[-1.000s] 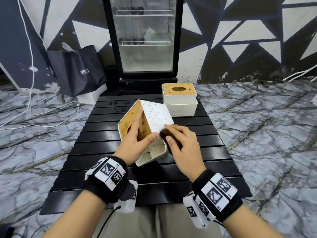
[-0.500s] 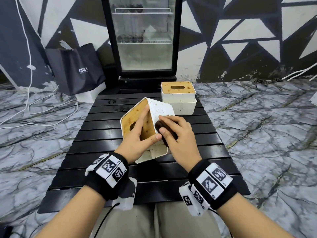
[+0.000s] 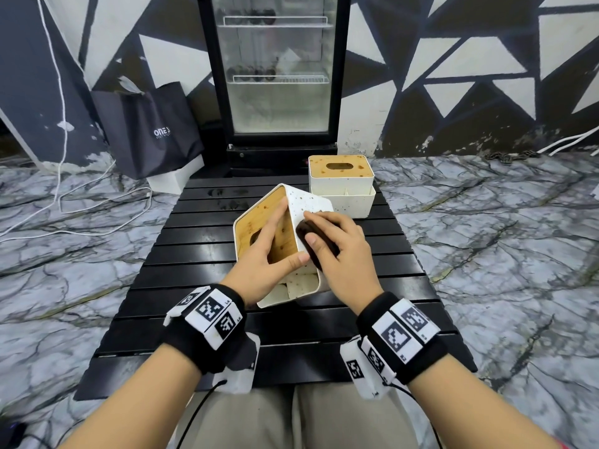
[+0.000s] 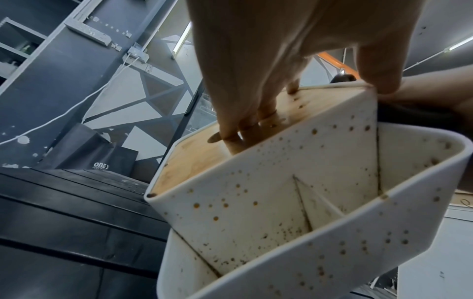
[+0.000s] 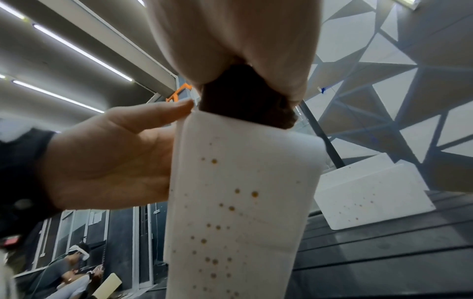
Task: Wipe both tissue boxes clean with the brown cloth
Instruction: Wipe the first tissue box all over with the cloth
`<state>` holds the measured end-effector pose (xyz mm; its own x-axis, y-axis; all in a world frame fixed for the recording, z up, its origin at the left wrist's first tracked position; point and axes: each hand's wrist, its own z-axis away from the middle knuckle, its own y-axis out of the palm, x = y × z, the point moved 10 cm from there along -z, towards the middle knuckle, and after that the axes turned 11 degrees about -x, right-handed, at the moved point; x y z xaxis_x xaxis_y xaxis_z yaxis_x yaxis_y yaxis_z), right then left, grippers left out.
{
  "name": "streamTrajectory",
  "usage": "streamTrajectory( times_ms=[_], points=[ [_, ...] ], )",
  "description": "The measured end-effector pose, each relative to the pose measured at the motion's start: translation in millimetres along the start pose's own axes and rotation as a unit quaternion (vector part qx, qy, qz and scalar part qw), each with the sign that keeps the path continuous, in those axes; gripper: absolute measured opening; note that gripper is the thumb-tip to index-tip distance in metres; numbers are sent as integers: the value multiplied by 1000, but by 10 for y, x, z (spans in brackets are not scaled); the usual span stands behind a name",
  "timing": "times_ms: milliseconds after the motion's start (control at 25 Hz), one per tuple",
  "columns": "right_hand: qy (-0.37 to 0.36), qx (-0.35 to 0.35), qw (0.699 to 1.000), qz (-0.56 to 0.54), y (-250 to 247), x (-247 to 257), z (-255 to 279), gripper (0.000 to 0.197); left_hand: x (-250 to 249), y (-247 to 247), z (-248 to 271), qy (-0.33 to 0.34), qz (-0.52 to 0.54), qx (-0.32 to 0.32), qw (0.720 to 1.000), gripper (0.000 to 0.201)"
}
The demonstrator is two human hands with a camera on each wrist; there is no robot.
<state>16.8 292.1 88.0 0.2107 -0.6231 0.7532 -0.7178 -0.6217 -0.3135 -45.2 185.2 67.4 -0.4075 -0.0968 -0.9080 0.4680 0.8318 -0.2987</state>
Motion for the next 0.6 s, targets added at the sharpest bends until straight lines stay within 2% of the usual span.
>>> streamTrajectory(
  times_ms=[400,600],
  points=[
    [-11,-27,999,32,-78,-160,307,38,121,-77,-49,-42,68,-22,997,81],
    [-18,-24,999,34,-66,-146,203,36,123,-69,-33,-49,97,-21,994,78]
  ],
)
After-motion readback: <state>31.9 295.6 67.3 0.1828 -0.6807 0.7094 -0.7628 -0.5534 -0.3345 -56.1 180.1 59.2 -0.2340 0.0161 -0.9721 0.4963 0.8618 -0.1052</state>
